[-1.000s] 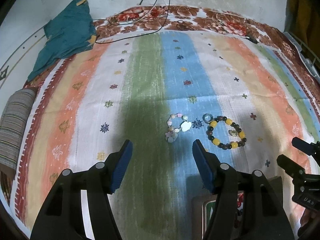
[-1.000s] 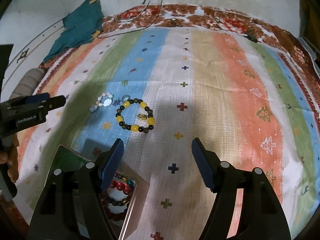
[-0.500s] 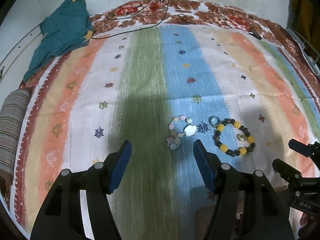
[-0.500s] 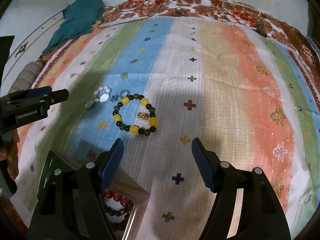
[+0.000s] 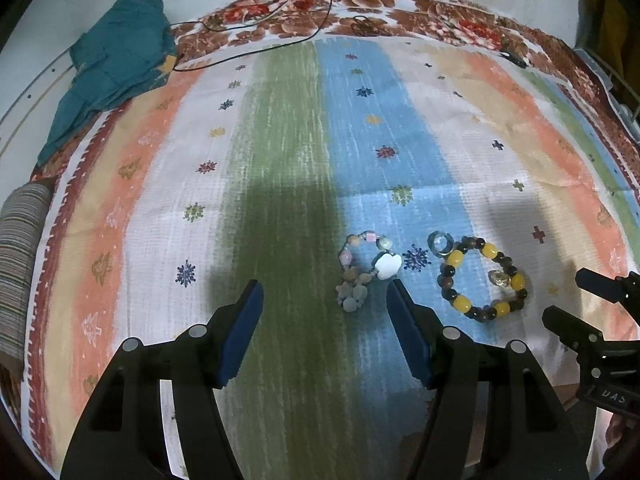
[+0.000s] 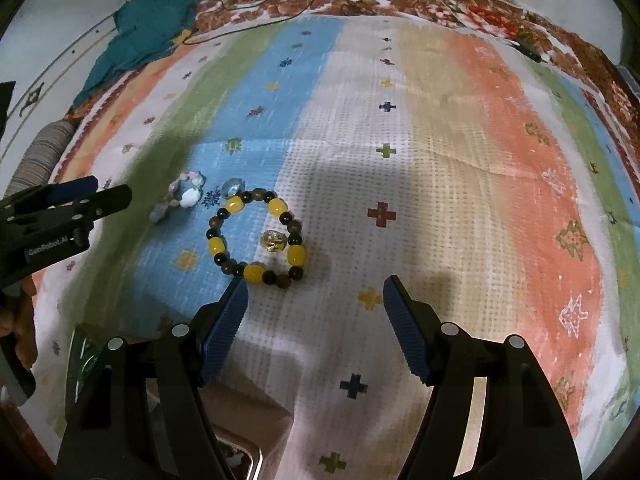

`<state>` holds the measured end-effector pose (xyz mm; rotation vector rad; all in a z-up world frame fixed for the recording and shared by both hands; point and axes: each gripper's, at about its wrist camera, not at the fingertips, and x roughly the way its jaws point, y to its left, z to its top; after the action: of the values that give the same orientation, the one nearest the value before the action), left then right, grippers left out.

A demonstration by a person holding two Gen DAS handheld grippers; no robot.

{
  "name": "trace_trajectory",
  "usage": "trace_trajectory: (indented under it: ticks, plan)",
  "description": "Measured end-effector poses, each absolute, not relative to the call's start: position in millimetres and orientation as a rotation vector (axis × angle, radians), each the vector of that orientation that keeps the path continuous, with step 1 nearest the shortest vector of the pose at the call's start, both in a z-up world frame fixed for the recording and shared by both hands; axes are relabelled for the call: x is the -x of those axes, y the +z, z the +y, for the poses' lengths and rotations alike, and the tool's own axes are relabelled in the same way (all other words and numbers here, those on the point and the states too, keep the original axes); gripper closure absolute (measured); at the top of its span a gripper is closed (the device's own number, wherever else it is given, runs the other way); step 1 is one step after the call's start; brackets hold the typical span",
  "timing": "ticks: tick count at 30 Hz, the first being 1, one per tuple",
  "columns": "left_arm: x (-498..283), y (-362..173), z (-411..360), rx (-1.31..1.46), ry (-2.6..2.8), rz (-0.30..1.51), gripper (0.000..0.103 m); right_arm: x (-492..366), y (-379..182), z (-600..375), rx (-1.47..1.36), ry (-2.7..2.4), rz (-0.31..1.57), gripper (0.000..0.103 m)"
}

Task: Organize jewelry
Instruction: 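Move both open tools toward the yellow-black and white bead bracelets, then grasp the white bead bracelet with left tool while right grasps yellow-black bracelet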

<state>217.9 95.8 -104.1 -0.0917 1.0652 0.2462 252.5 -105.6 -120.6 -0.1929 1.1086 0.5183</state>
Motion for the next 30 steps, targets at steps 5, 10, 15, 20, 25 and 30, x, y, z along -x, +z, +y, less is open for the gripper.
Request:
trace_trajectory:
  ticks: [5,10,15,20,25,30]
  plan:
    - [-225,-111,101,0.126,0.243,1.083,0.039,-259,-124,-102,0.216,0.499,1.094,0.033]
    - [-232,-120,103,0.144,0.242,1.099,0.039,-269,-133,-102,0.228,0.481,1.121,0.033]
    - [-243,-128,109,0.149,0.251,1.106,0.039,-274,-141,-100,0.236,0.480,1.132,0.033]
    - [-257,-133,114,0.150,0.236,1.121,0.039,-278,-146,-95,0.247,0.481,1.132,0.033]
    - [-269,-149,114,0.102,0.224,1.159,0.039,-282,-151,-90,0.269,0.487,1.132,0.033]
    - [-271,-159,114,0.073,0.213,1.169,0.037,-283,-153,-86,0.296,0.476,1.119,0.033]
